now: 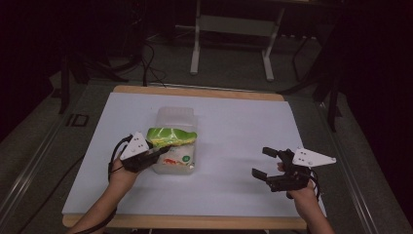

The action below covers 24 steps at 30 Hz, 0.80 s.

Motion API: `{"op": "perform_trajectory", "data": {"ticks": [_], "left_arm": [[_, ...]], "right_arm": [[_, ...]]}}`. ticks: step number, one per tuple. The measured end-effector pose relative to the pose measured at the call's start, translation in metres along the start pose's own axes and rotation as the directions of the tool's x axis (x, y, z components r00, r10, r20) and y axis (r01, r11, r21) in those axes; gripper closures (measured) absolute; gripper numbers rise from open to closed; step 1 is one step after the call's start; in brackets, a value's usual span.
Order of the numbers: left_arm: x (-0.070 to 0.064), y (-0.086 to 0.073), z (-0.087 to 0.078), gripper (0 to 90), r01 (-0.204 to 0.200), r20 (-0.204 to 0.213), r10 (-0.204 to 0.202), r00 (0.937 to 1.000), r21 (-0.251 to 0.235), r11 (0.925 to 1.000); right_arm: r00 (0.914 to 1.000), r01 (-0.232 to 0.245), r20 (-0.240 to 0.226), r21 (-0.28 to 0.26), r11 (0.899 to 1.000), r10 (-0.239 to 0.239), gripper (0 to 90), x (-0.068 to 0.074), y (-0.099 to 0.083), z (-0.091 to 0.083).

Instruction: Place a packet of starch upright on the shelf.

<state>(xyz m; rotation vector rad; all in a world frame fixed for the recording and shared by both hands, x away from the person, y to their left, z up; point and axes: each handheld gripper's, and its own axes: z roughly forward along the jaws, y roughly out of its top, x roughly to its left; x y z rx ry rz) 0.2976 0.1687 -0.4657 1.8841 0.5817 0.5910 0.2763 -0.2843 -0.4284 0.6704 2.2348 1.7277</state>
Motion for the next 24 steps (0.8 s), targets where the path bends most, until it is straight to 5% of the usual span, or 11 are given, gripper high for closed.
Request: {"op": "perform_trajectory", "data": {"ticks": [9, 18, 21, 24], "left_arm": [[0.009, -0.017, 0.006, 77.9, 0.064, 0.027, -0.063, 0.9976, -0.024, 0.9976], [0.014, -0.016, 0.006, 75.8, 0.073, 0.048, -0.072, 0.9962, -0.014, 0.9972], [0.016, -0.015, 0.005, 58.7, 0.112, 0.054, -0.11, 0.9924, -0.027, 0.9933], [0.019, -0.016, 0.002, 39.5, 0.197, 0.052, -0.193, 0.9797, -0.068, 0.9781]], "right_arm": [[0.9999, 0.003, -0.013, 0.019, 1.0, -0.003, 13.5, 0.001, -0.004, 0.004], [0.9999, 0.002, -0.016, 0.025, 1.0, -0.001, 13.4, 0.002, -0.004, 0.005], [0.9999, 0.005, -0.017, 0.025, 1.0, -0.004, 13.4, 0.002, -0.003, 0.004], [0.9999, 0.003, -0.017, 0.023, 1.0, -0.003, 13.5, 0.001, -0.003, 0.004]]}}
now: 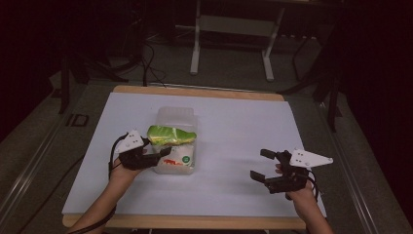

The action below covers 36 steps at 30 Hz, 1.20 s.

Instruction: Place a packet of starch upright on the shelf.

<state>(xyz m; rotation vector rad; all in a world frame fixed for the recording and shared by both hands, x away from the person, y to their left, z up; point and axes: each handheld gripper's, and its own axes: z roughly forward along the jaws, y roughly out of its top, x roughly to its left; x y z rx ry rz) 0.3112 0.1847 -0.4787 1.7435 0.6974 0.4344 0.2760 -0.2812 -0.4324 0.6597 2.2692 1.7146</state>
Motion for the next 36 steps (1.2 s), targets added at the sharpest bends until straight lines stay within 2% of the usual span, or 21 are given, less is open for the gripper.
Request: {"op": "perform_trajectory", "data": {"ticks": [1, 2, 3, 4, 5, 7, 14, 20, 26, 36], "left_arm": [[0.0, -0.001, 0.0, 28.6, 0.008, -0.018, -0.009, 0.9998, -0.015, 0.9999], [0.002, -0.001, -0.002, 23.3, 0.0, -0.041, -0.001, 0.9992, -0.027, 0.9996], [0.003, -0.001, -0.003, 16.5, 0.01, -0.043, -0.011, 0.999, -0.037, 0.9993], [0.005, 0.0, -0.004, 12.2, 0.026, -0.032, -0.027, 0.9991, -0.038, 0.999], [0.005, 0.001, -0.005, 6.4, 0.03, -0.037, -0.031, 0.9988, -0.027, 0.9992], [0.005, 0.003, -0.008, 0.9, 0.041, -0.046, -0.042, 0.9981, -0.016, 0.999], [-0.003, 0.007, -0.022, 0.0, 0.055, -0.088, -0.058, 0.9944, -0.038, 0.9978], [-0.01, 0.002, -0.033, 0.0, 0.074, -0.119, -0.077, 0.9899, -0.027, 0.9969], [-0.024, -0.006, -0.042, 0.0, 0.063, -0.146, -0.065, 0.9872, -0.017, 0.9979], [-0.053, -0.013, -0.052, 0.0, 0.046, -0.12, -0.052, 0.9915, -0.047, 0.9978]], "right_arm": [[1.0, 0.0, 0.001, 0.001, 1.0, 0.0, 13.5, 0.0, 0.0, 0.0], [1.0, 0.0, 0.001, 0.0, 1.0, 0.0, 13.5, 0.0, 0.0, 0.0], [1.0, 0.001, 0.001, 0.001, 1.0, -0.001, 13.5, 0.0, 0.0, 0.0], [1.0, 0.002, 0.001, 0.002, 1.0, -0.002, 13.4, 0.0, 0.0, 0.0], [1.0, 0.003, 0.001, 0.003, 1.0, -0.003, 13.5, 0.001, 0.0, 0.0], [1.0, 0.003, 0.001, 0.005, 1.0, -0.003, 13.4, 0.001, 0.0, -0.001], [1.0, 0.0, 0.002, 0.004, 1.0, 0.0, 13.5, 0.001, -0.001, -0.002], [1.0, -0.001, 0.001, 0.008, 1.0, 0.001, 13.5, 0.002, -0.002, -0.002], [0.9999, -0.014, 0.005, 0.013, 1.0, 0.014, 13.5, 0.001, -0.006, -0.004], [0.9996, -0.028, 0.008, 0.017, 0.999, 0.028, 13.5, -0.002, -0.012, -0.006]]}}
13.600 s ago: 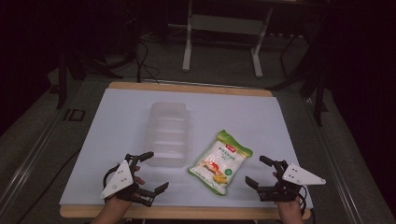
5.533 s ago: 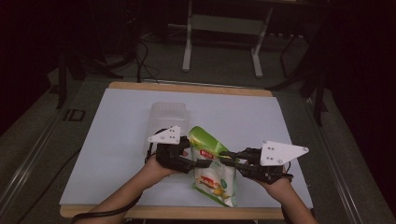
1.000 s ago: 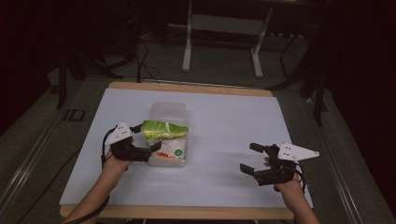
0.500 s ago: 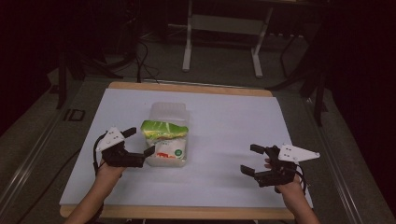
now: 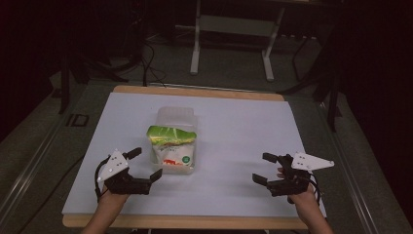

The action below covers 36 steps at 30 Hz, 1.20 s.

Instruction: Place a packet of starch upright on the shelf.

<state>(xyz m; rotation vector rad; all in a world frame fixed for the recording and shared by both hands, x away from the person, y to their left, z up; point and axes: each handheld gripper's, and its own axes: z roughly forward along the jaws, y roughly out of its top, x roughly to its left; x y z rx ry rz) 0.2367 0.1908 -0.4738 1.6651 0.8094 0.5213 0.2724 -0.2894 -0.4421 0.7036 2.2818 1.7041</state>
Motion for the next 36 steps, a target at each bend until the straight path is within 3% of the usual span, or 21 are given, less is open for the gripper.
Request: {"op": "perform_trajectory", "data": {"ticks": [5, 15, 20, 27, 32, 36], "left_arm": [[-0.013, 0.005, 0.001, 0.0, -0.001, 0.072, 0.004, 0.9974, -0.032, 0.9995], [-0.034, 0.004, 0.014, 0.0, -0.05, 0.183, 0.048, 0.982, 0.007, 0.9987], [-0.044, 0.004, 0.024, 0.0, -0.094, 0.248, 0.089, 0.9646, 0.008, 0.9955], [-0.054, 0.005, 0.04, 0.0, -0.124, 0.322, 0.114, 0.9397, 0.009, 0.9923], [-0.06, 0.004, 0.051, 0.0, -0.166, 0.378, 0.152, 0.9134, 0.004, 0.9861], [-0.063, 0.001, 0.06, 0.0, -0.165, 0.404, 0.146, 0.9032, 0.013, 0.9861]], "right_arm": [[1.0, -0.004, -0.002, 0.002, 1.0, 0.004, 13.5, 0.0, -0.002, 0.0], [1.0, -0.006, -0.002, 0.004, 1.0, 0.006, 13.5, 0.0, -0.005, 0.0], [0.9999, -0.011, -0.01, 0.015, 1.0, 0.011, 13.5, 0.001, -0.008, 0.003], [0.9999, -0.005, -0.013, 0.027, 1.0, 0.006, 13.5, 0.001, -0.012, 0.007], [1.0, -0.003, -0.007, 0.027, 1.0, 0.003, 13.5, 0.001, -0.013, 0.007], [1.0, -0.006, -0.005, 0.028, 1.0, 0.006, 13.5, 0.001, -0.014, 0.008]]}}
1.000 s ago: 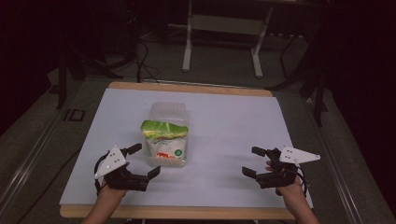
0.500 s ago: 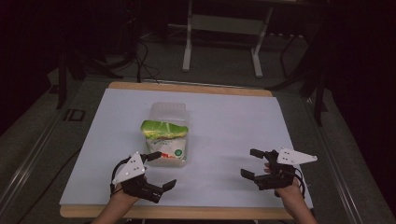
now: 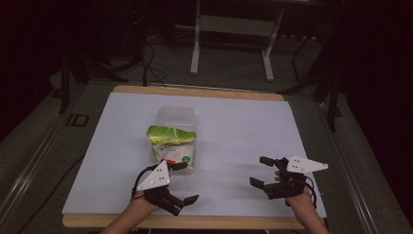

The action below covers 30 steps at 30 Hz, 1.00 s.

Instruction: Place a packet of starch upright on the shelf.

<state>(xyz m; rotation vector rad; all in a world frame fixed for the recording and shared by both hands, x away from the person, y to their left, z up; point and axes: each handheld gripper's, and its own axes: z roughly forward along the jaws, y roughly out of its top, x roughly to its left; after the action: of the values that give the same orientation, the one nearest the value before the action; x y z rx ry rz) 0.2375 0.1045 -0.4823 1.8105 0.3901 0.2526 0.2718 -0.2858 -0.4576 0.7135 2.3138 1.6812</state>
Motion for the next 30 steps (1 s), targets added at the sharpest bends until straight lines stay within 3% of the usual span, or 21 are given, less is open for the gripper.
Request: {"op": "perform_trajectory", "data": {"ticks": [6, 14, 23, 30], "left_arm": [[-0.001, -0.006, 0.009, 0.0, -0.007, 0.029, 0.007, 0.9996, 0.005, 1.0], [-0.005, -0.012, 0.015, 0.0, -0.043, 0.024, 0.042, 0.9988, 0.035, 0.9985], [-0.006, -0.016, 0.014, 0.0, -0.032, 0.032, 0.031, 0.999, 0.032, 0.999], [-0.009, -0.017, 0.013, 0.0, -0.04, 0.037, 0.039, 0.9986, 0.031, 0.9987]], "right_arm": [[1.0, 0.001, -0.001, 0.0, 1.0, -0.001, 13.6, -0.001, -0.001, 0.0], [0.9997, 0.024, 0.008, 0.019, 1.0, -0.024, 13.7, 0.001, -0.004, 0.002], [0.999, 0.038, 0.021, 0.01, 0.999, -0.038, 13.6, 0.001, -0.008, 0.003], [0.9981, 0.056, 0.025, 0.038, 0.998, -0.057, 13.6, 0.002, -0.012, 0.007]]}}
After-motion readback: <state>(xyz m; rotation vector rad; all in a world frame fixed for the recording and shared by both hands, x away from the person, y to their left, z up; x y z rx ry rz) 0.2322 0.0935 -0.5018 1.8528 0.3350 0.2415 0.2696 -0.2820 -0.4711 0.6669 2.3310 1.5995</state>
